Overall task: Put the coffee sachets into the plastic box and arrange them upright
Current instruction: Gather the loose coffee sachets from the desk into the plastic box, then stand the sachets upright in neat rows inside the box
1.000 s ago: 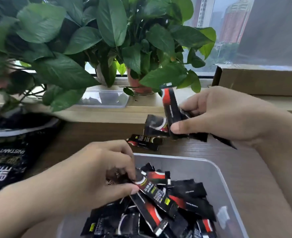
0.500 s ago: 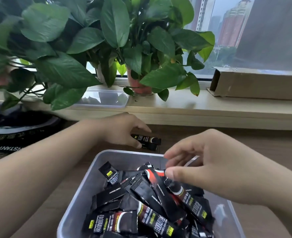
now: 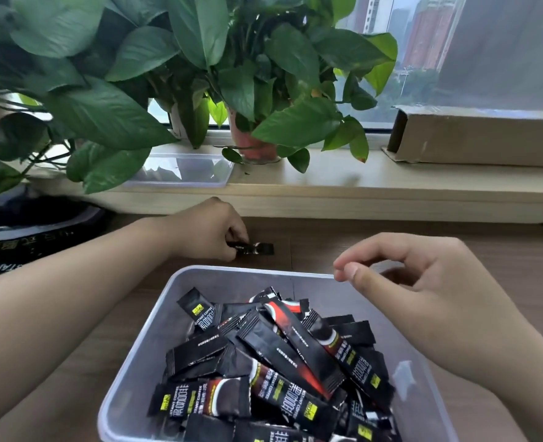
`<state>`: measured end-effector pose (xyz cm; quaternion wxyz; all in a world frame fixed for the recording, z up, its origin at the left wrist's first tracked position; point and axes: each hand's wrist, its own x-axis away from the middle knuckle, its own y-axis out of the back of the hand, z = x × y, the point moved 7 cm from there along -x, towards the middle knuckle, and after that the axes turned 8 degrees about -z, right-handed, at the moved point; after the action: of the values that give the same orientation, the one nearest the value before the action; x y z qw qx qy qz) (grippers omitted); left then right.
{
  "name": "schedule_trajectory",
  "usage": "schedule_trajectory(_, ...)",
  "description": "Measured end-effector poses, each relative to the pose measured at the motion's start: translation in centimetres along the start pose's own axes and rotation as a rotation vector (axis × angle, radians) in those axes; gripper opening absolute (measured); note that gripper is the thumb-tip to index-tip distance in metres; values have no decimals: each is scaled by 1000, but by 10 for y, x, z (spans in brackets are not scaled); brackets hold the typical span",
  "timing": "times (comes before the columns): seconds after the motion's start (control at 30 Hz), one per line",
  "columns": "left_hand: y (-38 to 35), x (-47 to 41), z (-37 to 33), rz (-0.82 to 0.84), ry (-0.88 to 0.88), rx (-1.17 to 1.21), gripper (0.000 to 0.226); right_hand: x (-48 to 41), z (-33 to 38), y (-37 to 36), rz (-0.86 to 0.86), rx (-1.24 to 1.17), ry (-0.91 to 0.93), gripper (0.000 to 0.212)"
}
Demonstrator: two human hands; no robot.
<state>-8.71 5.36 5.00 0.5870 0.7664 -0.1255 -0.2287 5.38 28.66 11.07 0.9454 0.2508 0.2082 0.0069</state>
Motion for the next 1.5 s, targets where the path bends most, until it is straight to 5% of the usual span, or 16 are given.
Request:
schedule_trajectory(0.13,9,9,8,-56,171,204,25,10,3,-4,23,-9,-19,14)
schedule_trajectory(0.3,16,25,5,-101,200,91,24,17,2,-1,-10,43,14,16)
schedule_trajectory(0.5,95,67,-44,-494,175,334,23,13,11,5,-34,5,62,20)
schedule_trajectory(0.63,93,82,-116,-307,50,561,18,2,23,-16,62,-20,50,42)
schedule_trajectory(0.77,75,86,-140,-226,16,645,18,-7,20,-10,-82,-124,-4,32)
schedule_trajectory(0.9,65,91,-146,-167,78,689,9,-3,8,1,-35,-244,-143,22)
schedule_trajectory(1.03,48,98,-144,-14,345,680,41,4,2,21,81,-36,-208,16)
schedule_trajectory(1.1,48,100,-151,47,316,451,48,14,-4,23,151,160,-211,20)
schedule_trajectory(1.2,74,105,-152,-185,159,104,38,29,1,31,17,411,-59,26)
schedule_trajectory(1.3,90,123,-129,-375,89,342,22,52,11,22,-11,374,47,17)
schedule_trajectory(1.4,70,138,-108,-243,-26,387,15,64,6,4,103,396,94,32)
schedule_trajectory(1.5,49,146,-95,-140,-86,292,31,58,4,2,140,422,110,40)
